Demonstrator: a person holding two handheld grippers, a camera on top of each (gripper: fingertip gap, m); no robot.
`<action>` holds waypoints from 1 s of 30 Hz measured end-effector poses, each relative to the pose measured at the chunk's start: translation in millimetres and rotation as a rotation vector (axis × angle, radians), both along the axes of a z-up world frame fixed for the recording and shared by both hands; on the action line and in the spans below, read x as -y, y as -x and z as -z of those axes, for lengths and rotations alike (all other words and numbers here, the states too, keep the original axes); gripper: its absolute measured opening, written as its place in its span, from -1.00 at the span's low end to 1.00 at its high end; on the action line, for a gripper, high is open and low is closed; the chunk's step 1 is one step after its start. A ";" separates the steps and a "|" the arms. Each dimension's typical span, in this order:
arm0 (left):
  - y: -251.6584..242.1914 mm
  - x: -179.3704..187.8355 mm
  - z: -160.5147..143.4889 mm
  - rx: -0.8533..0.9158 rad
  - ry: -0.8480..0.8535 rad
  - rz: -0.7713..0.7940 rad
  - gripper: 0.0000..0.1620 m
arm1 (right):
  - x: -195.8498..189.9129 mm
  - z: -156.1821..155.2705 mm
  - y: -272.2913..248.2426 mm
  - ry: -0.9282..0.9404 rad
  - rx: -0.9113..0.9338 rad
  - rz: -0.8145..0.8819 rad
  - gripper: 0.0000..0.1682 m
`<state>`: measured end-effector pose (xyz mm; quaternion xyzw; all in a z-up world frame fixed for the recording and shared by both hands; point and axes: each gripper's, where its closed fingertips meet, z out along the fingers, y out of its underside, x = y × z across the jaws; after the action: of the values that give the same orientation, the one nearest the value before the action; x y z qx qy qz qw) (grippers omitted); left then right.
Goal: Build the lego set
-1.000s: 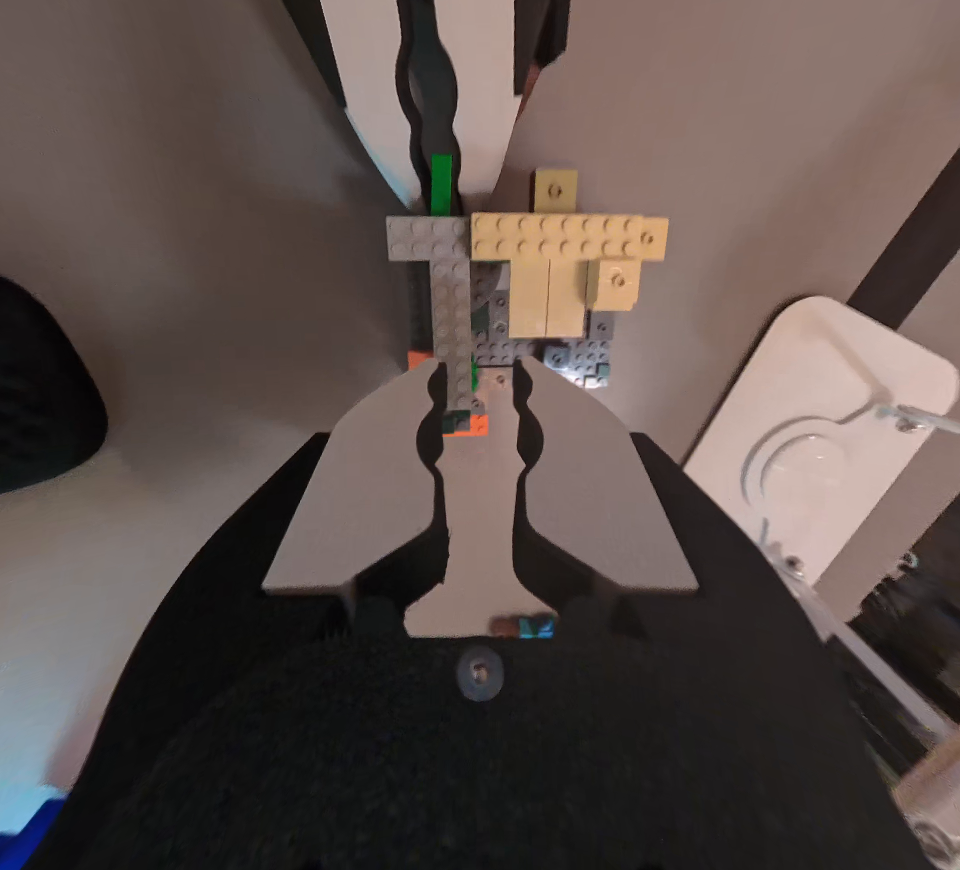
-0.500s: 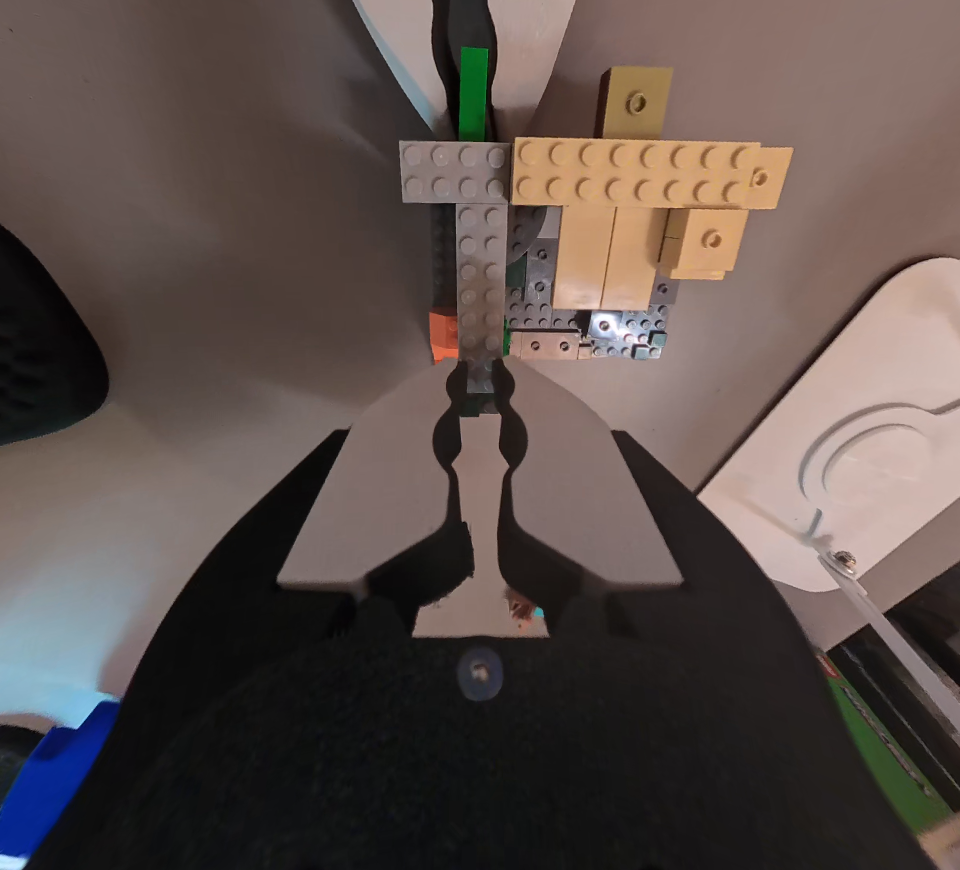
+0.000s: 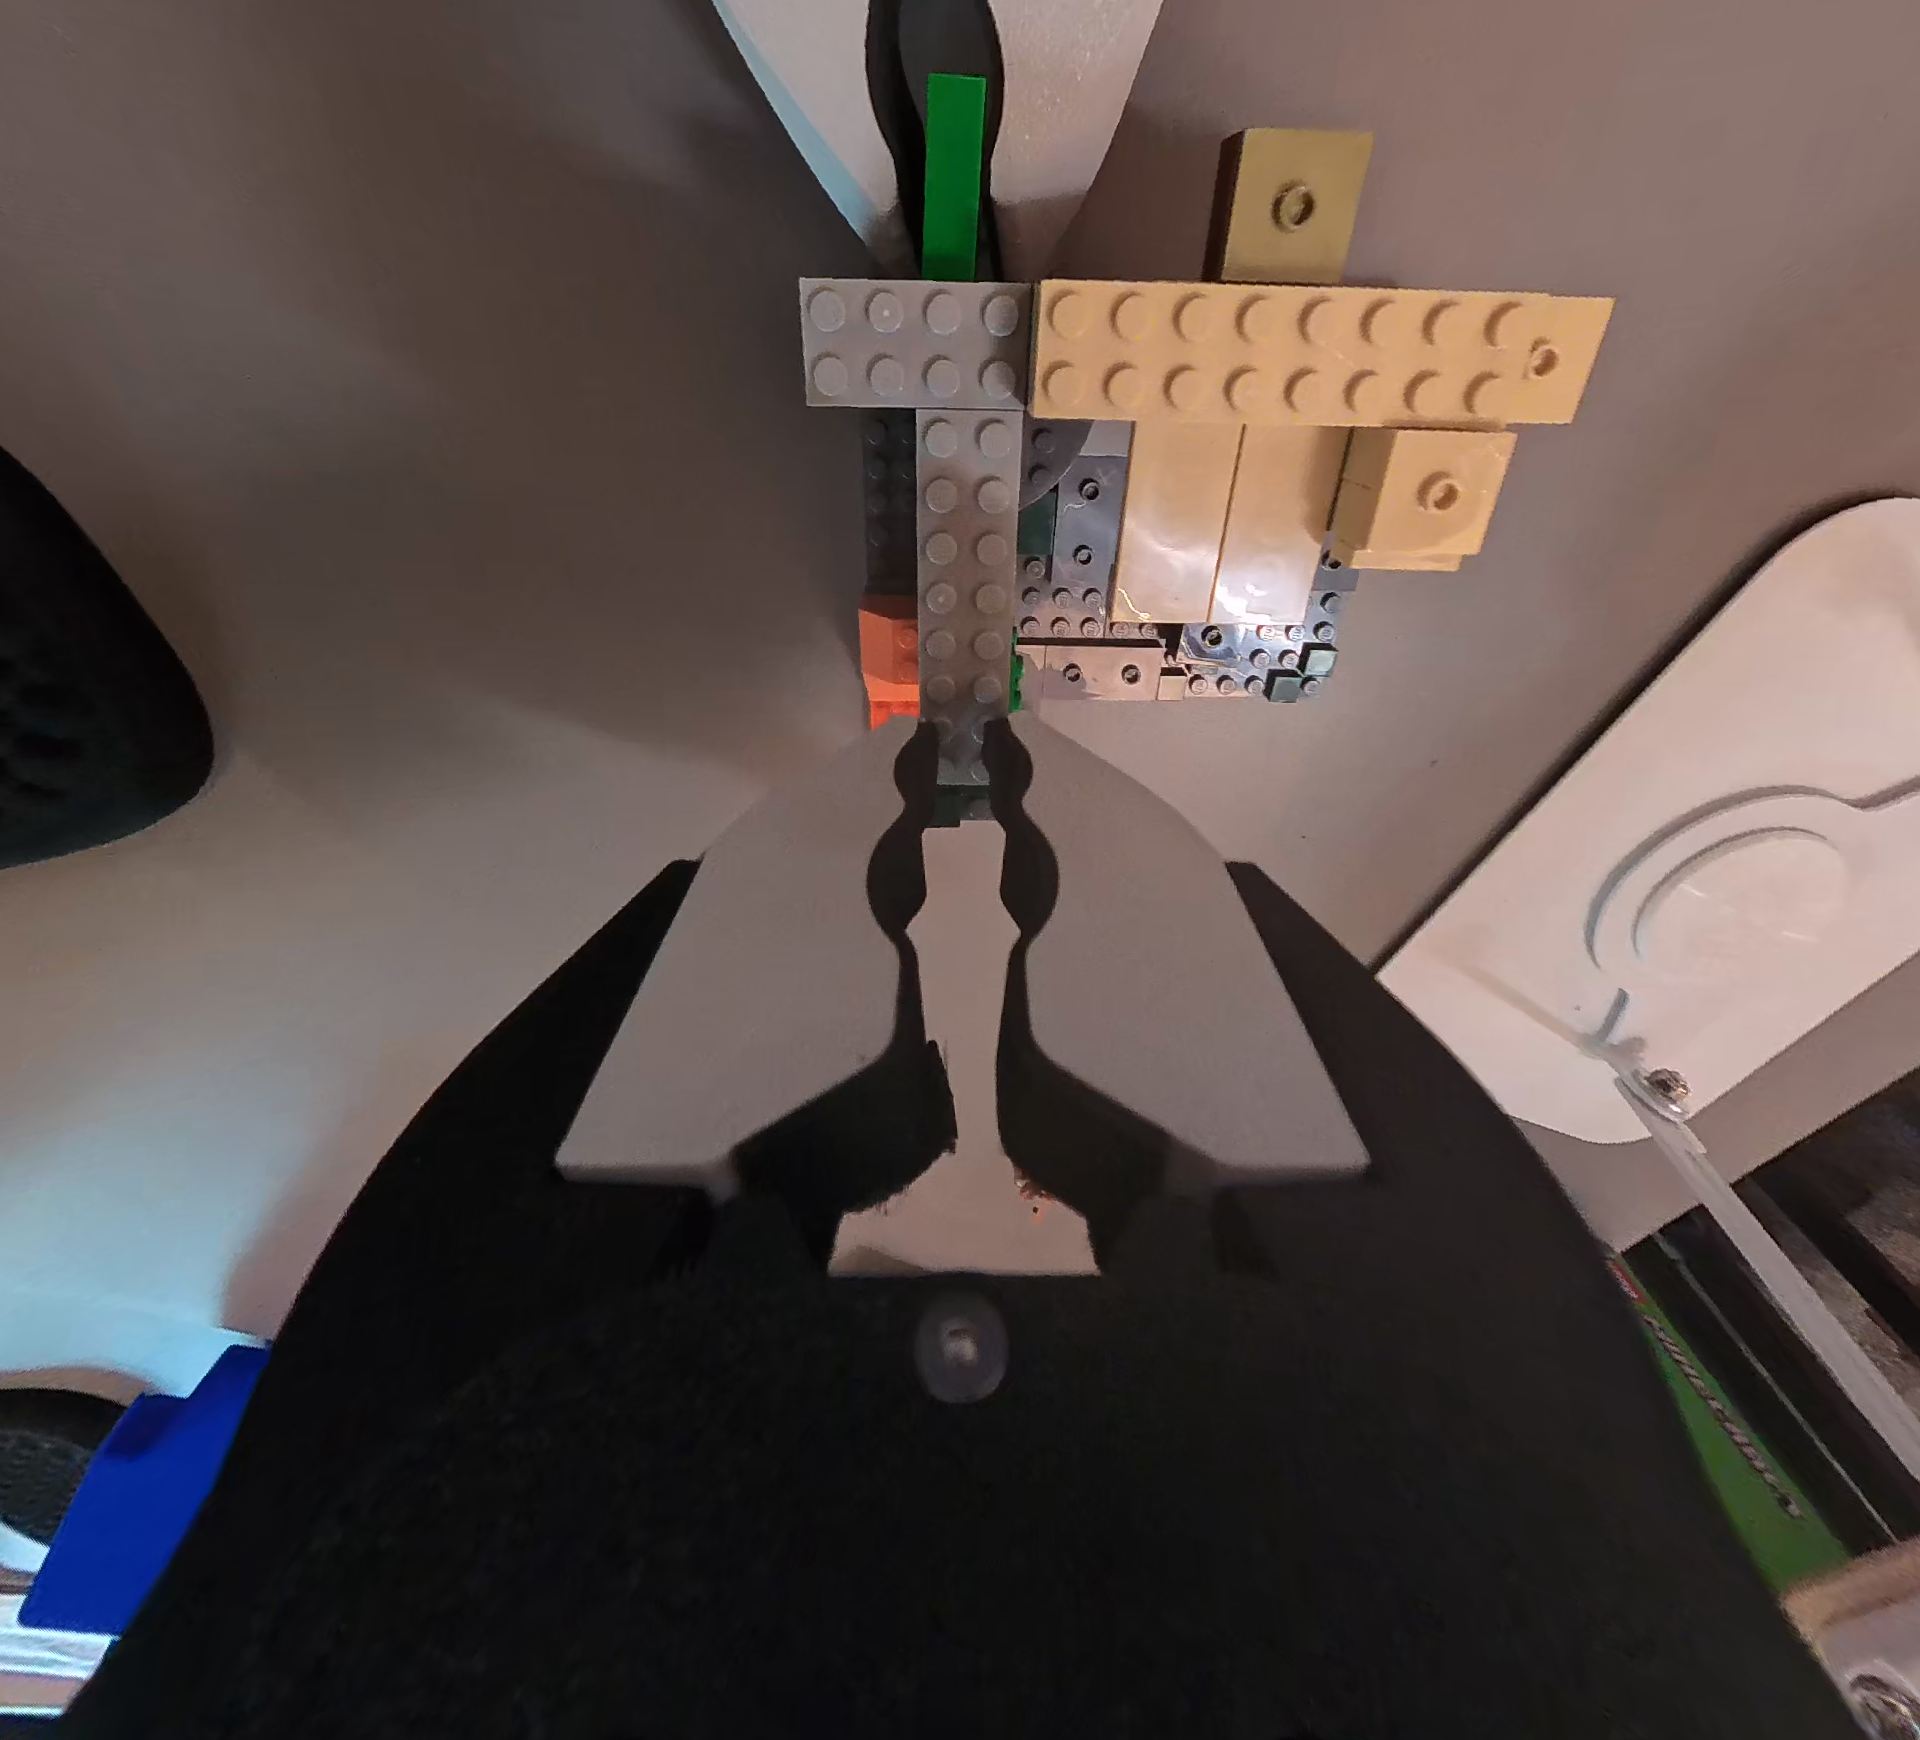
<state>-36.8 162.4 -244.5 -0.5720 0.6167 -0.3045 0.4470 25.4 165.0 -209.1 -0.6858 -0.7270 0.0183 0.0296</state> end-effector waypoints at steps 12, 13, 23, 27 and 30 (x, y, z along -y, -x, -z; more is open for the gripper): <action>0.1 -1.2 3.0 -0.019 -0.019 -0.008 -0.85 | -0.2 -0.4 0.0 -0.026 -0.026 0.014 -0.89; 0.0 -1.0 3.1 -0.020 -0.017 -0.007 -0.84 | -0.9 -0.9 -0.2 -0.037 -0.029 0.015 -0.89; 0.7 -1.2 3.2 -0.022 -0.030 -0.009 -0.81 | 1.2 -6.7 35.3 -0.092 -0.092 -0.055 -0.69; 3.1 -1.5 -0.7 -0.008 -0.036 -0.017 -0.81 | -0.9 -2.2 39.5 -0.073 -0.096 -0.057 -0.75; 3.2 -1.2 -3.8 0.002 -0.038 -0.016 -0.82 | -1.3 3.1 38.7 -0.068 -0.080 -0.056 -0.81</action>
<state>-40.1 163.6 -240.7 -0.5679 0.6174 -0.2899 0.4607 -13.4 166.3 -212.2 -0.6624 -0.7444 0.0221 0.0814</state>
